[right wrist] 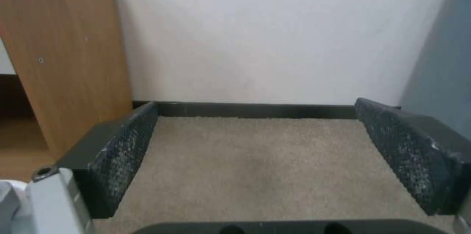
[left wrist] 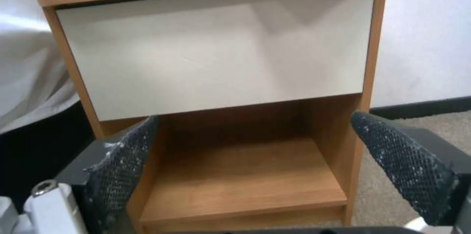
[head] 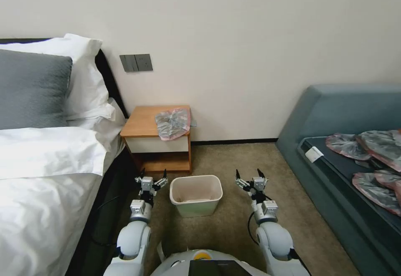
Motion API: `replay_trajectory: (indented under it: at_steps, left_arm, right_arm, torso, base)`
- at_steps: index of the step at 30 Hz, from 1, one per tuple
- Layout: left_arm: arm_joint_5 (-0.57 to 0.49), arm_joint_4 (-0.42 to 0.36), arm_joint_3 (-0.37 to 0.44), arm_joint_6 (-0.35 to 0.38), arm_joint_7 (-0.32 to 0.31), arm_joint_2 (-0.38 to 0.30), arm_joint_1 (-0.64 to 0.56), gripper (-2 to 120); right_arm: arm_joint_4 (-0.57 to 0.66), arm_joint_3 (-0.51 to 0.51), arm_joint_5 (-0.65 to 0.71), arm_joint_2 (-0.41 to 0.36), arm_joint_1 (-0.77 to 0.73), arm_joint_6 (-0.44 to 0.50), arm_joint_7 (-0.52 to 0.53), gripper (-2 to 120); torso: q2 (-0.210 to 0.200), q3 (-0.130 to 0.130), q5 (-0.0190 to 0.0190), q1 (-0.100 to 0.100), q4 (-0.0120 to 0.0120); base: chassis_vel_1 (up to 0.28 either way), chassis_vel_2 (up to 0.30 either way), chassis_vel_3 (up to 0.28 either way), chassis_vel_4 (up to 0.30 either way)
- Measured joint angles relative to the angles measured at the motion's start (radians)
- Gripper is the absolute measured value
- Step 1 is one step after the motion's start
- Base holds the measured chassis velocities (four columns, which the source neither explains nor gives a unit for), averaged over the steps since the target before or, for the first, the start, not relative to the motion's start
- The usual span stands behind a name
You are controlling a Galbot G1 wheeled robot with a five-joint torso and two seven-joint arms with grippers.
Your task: Pick up the garbage bag from the table and place it over the trash can.
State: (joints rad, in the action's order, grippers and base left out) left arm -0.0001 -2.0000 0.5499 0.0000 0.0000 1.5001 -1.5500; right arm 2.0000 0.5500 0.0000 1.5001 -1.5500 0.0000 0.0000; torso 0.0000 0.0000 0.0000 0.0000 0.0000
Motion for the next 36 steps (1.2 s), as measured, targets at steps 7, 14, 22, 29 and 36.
replay_trajectory:
  at_steps: [7,14,22,29,36]
  left_arm:
    - [0.000,0.000,0.000,0.000,0.000,0.000,0.000,100]
    - [0.000,0.000,0.000,0.000,0.000,0.000,0.000,100]
    - [0.000,0.000,0.000,0.000,0.000,0.000,0.000,100]
    - [0.000,0.000,0.000,0.000,0.000,0.000,0.000,100]
    - [0.000,0.000,0.000,0.000,0.000,0.000,0.000,100]
  right_arm:
    - [0.000,0.000,0.000,0.000,0.000,0.000,0.000,100]
    - [0.000,0.000,0.000,0.000,0.000,0.000,0.000,100]
    - [0.000,0.000,0.000,0.000,0.000,0.000,0.000,100]
    - [0.000,0.000,0.000,0.000,0.000,0.000,0.000,100]
    - [0.000,0.000,0.000,0.000,0.000,0.000,0.000,100]
  torso:
    - [0.000,0.000,0.0000,0.000,0.0000]
    - [0.000,0.000,0.0000,0.000,0.0000]
    - [0.000,0.000,0.0000,0.000,0.0000]
    - [0.000,0.000,0.0000,0.000,0.0000]
    - [0.000,0.000,0.0000,0.000,0.0000]
  base:
    - [0.000,0.000,0.000,0.000]
    - [0.000,0.000,0.000,0.000]
    - [0.000,0.000,0.000,0.000]
    - [0.000,0.000,0.000,0.000]
    - [0.000,0.000,0.000,0.000]
